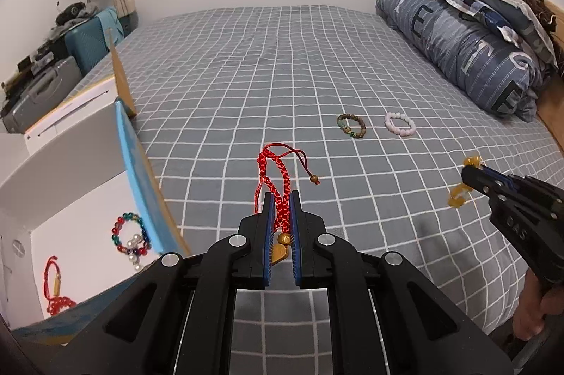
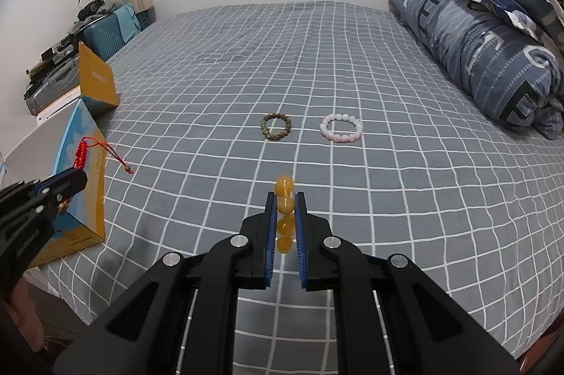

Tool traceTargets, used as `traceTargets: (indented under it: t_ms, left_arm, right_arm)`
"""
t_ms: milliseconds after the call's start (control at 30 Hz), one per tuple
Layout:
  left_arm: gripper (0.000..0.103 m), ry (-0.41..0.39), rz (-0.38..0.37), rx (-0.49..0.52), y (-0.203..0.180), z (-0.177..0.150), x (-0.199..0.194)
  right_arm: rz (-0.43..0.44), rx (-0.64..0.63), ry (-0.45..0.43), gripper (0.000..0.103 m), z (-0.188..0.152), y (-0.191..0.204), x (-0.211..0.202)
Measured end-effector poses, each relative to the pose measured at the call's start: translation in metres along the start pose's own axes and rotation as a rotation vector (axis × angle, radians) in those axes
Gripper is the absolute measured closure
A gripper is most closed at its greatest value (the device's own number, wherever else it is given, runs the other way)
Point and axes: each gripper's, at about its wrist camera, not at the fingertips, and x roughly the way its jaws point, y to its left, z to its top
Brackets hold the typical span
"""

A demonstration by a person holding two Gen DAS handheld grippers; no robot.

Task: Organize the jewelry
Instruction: 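Lift and carry both held bracelets over the white box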

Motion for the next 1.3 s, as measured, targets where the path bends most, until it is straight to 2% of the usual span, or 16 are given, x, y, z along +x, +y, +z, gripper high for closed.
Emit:
traceTargets:
  t_ms: [500,1000,1300]
  left_arm:
    - [0.095,-0.026,0.059,-0.062,0.053,-0.003,-0.025]
    - [0.095,-0.070,0.203,-0.220,0.148,-0.006,-0.068]
    - [0.095,-0.072,0.268,-0.264,0.189,-0.019,-0.083]
  right_arm:
    - [0.042,-0.011,0.009,0.094,0.020,0.049,0.010]
    - [0.133,-0.128,-0.051,0.094,0.050,0.145,-0.006]
    - [0.214,-0.182,-0.096,0.094,0.060,0.204,-0.023]
